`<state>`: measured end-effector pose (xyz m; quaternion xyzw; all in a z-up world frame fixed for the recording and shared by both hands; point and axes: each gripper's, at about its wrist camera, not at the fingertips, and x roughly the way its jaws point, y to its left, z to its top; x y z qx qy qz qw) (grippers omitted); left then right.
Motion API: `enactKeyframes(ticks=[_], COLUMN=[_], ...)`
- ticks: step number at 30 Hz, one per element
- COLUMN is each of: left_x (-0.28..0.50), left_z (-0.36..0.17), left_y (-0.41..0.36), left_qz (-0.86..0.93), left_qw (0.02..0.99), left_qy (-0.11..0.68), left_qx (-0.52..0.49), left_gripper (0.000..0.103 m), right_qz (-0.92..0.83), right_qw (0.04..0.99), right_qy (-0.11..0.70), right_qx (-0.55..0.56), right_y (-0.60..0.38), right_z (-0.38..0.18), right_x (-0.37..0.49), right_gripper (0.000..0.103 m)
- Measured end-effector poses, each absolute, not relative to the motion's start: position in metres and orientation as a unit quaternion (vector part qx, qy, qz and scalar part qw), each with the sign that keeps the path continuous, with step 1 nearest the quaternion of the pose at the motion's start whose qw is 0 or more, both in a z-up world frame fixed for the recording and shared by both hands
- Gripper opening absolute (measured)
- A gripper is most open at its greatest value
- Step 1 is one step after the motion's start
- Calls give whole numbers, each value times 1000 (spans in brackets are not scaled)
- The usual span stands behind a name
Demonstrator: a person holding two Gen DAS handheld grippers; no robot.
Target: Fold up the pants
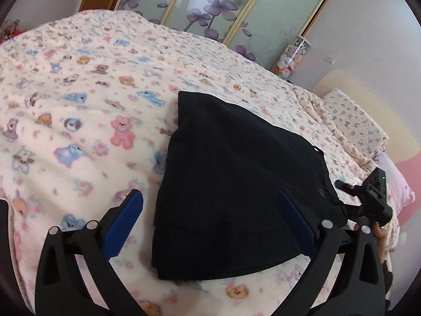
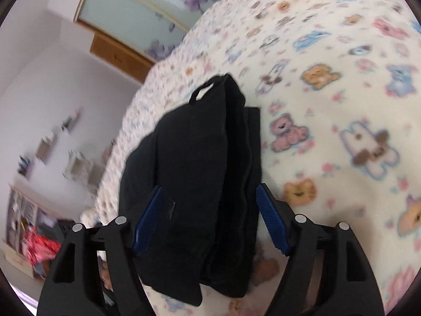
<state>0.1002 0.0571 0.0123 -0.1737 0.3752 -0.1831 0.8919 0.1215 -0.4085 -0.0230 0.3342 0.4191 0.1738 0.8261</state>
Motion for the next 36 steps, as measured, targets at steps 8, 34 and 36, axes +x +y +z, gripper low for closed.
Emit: enactKeyframes(ticks=[8,34,36], left_x=[109,112,111], left_z=[-3,-14,-13], left_y=[47,45,45], left_qz=[-184,-196,-197], left_qw=[890,885,887], left_qy=[388,391,388], left_qx=[-156,-157,-156], left_gripper=[101,101,101], right_qz=[178,259,264], right_qw=[801,789,805], right_qy=[481,405,390], right_qx=[308,382,361], right_y=[-394,-398,-394], right_z=[-37,-45,-35], right_x=[151,142,134], right_gripper=[82,36,35])
